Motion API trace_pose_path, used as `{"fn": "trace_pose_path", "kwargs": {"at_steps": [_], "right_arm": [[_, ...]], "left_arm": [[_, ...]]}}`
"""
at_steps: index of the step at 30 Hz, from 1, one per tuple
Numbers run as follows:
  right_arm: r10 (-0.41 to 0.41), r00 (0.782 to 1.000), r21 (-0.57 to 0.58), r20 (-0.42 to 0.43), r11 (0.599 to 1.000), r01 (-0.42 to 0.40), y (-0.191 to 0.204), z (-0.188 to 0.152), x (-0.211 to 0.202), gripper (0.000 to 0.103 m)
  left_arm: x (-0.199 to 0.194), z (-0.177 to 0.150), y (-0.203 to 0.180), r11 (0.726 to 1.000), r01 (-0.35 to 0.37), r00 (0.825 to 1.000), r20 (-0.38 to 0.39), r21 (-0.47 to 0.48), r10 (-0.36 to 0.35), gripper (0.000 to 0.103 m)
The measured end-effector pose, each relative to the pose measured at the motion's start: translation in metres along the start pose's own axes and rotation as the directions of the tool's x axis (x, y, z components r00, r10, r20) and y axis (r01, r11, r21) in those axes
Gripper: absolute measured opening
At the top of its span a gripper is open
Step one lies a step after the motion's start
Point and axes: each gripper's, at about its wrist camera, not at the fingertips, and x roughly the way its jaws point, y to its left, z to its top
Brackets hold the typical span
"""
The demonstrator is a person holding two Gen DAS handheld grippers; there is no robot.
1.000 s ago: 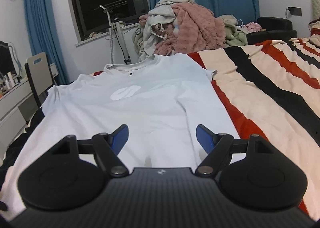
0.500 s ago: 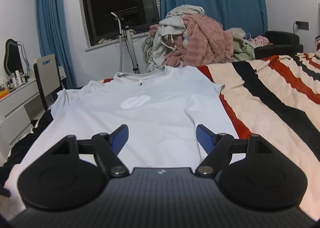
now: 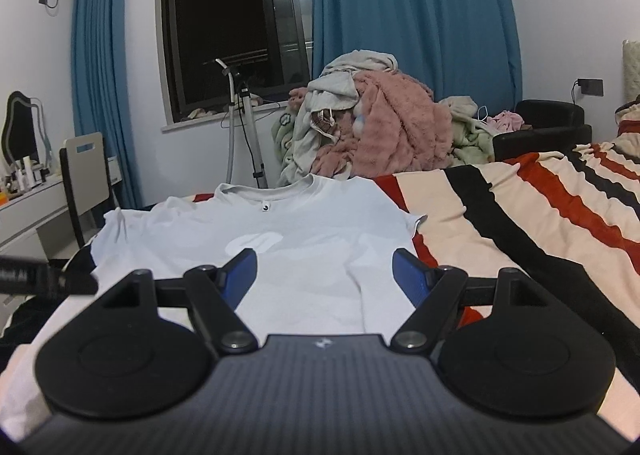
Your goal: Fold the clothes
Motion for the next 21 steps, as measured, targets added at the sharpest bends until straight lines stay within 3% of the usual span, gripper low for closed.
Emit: {"fn": "trace_pose_path", "kwargs": {"at_steps": [13, 21], "right_arm": [[0.013, 1.0, -0.03, -0.017, 0.999, -0.014, 0.01, -0.006, 0.012, 0.076], [0.015, 1.0, 0.025, -0.027, 1.0, -0.014, 0.0, -0.003, 0.012, 0.076]], "left_arm": [[0.036, -0.035, 0.041, 0.999, -0.037, 0.998, 0.049, -0.039, 0.039, 0.093], [0.056, -0.048, 0.036, 0.999, -0.043, 0.998, 0.041, -0.006, 0.043, 0.097]]}}
